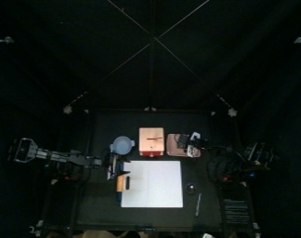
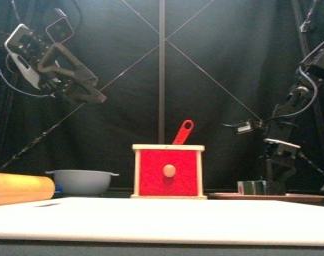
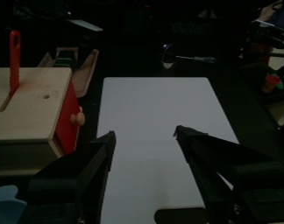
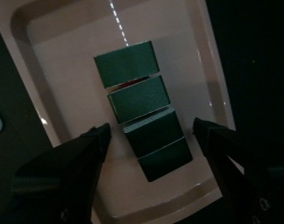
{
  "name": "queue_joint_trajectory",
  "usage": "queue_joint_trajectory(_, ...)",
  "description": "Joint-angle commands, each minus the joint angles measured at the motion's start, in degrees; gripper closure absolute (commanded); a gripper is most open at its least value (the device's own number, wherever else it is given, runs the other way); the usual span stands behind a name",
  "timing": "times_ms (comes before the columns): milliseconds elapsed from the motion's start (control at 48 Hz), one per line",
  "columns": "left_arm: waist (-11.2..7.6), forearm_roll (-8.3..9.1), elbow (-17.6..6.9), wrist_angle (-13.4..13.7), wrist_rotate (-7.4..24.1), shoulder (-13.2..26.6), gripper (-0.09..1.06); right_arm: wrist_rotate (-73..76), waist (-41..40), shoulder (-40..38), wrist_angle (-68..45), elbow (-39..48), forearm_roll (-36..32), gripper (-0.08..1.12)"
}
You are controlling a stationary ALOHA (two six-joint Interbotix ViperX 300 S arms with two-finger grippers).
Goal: Place sushi on board then cut the sushi with the knife then place the pieces on the plate
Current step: Place the sushi on the board
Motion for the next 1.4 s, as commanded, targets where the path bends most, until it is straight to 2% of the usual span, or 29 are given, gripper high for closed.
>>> queue_joint_trajectory(21,0.09,-0.62,-0.35,-0.53,0.00,-0.09,0.06,0.18,-0.35,0.53,-0.97,-1.49,0.00,0.02)
queue_joint_trajectory(125,0.09,-1.23,0.00,-0.53,0.00,-0.09,0.06,0.18,-0.44,0.62,-1.32,-2.20,-0.18,0.07)
queue_joint_trajectory(333,0.09,-1.85,0.26,-0.53,0.00,-0.09,0.06,0.18,-0.62,0.79,-1.05,-2.90,-0.26,0.36)
queue_joint_trajectory(458,0.09,-1.85,0.26,-0.53,0.00,-0.09,0.06,0.44,-0.62,0.79,-0.35,-2.81,0.18,0.48)
queue_joint_trajectory(667,0.09,-1.85,0.26,-0.35,0.00,-0.09,0.06,1.32,-0.09,-1.32,2.90,-4.13,4.31,0.48)
queue_joint_trajectory(875,0.44,-1.85,0.35,-0.26,0.26,-0.09,0.06,1.58,1.14,-8.88,7.91,-5.71,13.80,0.48)
queue_joint_trajectory(1146,1.05,-1.85,0.35,-0.26,0.35,-0.09,0.05,2.72,6.68,-18.54,9.14,-4.22,22.50,0.48)
queue_joint_trajectory(1396,1.58,-1.85,0.35,-0.26,0.18,-0.09,0.06,6.15,12.39,-23.29,8.00,-1.76,27.86,0.48)
